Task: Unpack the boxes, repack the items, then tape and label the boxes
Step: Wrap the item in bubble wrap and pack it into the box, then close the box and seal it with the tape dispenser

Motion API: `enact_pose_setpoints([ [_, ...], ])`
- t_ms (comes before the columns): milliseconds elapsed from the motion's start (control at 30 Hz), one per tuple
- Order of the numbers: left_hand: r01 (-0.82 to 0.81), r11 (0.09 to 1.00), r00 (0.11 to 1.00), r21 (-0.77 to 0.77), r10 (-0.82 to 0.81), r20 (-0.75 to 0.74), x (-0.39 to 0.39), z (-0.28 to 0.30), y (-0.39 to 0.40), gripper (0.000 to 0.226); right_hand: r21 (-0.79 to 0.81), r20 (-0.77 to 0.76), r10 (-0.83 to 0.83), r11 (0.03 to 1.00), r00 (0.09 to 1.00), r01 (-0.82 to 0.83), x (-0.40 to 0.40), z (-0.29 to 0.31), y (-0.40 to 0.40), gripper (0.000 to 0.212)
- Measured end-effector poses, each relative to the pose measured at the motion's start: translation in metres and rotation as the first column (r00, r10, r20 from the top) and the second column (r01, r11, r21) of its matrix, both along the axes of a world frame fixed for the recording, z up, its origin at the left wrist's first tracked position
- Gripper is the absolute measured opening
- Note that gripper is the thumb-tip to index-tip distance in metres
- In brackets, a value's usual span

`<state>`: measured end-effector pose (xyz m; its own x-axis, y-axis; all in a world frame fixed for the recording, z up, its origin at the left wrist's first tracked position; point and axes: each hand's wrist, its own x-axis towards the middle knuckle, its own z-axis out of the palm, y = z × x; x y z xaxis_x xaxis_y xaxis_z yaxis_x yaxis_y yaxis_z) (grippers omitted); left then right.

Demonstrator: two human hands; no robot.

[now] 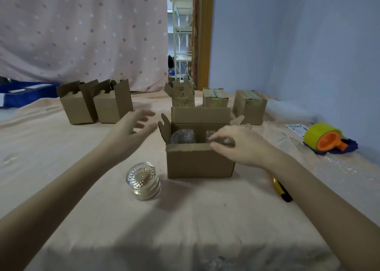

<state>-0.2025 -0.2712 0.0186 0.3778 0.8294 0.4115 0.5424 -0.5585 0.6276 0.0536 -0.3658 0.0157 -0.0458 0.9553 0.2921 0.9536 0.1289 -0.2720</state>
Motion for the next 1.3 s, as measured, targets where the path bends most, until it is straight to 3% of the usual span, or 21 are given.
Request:
enact_pose_setpoints([
  [133,-0.027,0.984,0.986,-0.178,-0.003,-0.169,-0.006,-0.025,-0.011,0.064,-0.024,0.095,0.013,1.0,0.995,-0.011,-0.001,-0.025,-0.012,0.044],
  [300,-0.04,0.948,0.944,-0.316,-0.069,-0.324,-0.02,-0.058,-0.022,0.095,0.129,0.099,0.06,0.989,0.993,-0.072,-0.004,-0.05,-0.023,0.067],
  [367,-0.066,0.964,0.9,-0.258,-0.054,-0.433,-0.02,-0.069,-0.024,0.105,0.196,0.104,0.057,0.978,0.993,-0.077,-0.003,-0.059,-0.023,0.063],
  [467,-0.064,0.988,0.89,-0.138,-0.006,-0.455,-0.017,-0.082,-0.022,0.102,0.26,0.124,0.045,0.963,0.991,-0.077,-0.003,-0.066,-0.021,0.057],
  [600,-0.108,0.993,0.907,-0.051,0.077,-0.414,-0.018,-0.081,-0.022,0.082,0.277,0.143,0.044,0.957,0.989,-0.083,-0.004,-0.069,-0.02,0.054],
  [800,-0.197,0.977,0.951,0.078,0.21,-0.228,-0.04,-0.03,-0.035,0.09,0.351,0.177,0.021,0.933,0.984,-0.083,-0.007,-0.074,-0.019,0.05],
  [900,-0.219,0.952,0.963,0.213,0.247,-0.112,-0.046,0.007,-0.051,0.084,0.378,0.154,0.032,0.922,0.988,-0.089,-0.008,-0.077,-0.017,0.051],
  [1000,-0.228,0.887,0.947,0.401,0.298,-0.121,-0.044,0.034,-0.072,0.082,0.452,0.179,0.002,0.888,0.984,-0.084,-0.011,-0.078,-0.017,0.05],
  [1133,-0.08,0.778,0.932,0.623,0.28,-0.23,-0.025,0.048,-0.09,0.082,0.456,0.186,0.002,0.886,0.983,-0.088,-0.012,-0.078,-0.016,0.063],
  [1300,0.158,0.819,0.934,0.551,0.057,-0.352,0.031,0.043,-0.081,0.084,0.469,0.249,-0.04,0.879,0.968,-0.085,-0.008,-0.078,-0.015,0.065],
])
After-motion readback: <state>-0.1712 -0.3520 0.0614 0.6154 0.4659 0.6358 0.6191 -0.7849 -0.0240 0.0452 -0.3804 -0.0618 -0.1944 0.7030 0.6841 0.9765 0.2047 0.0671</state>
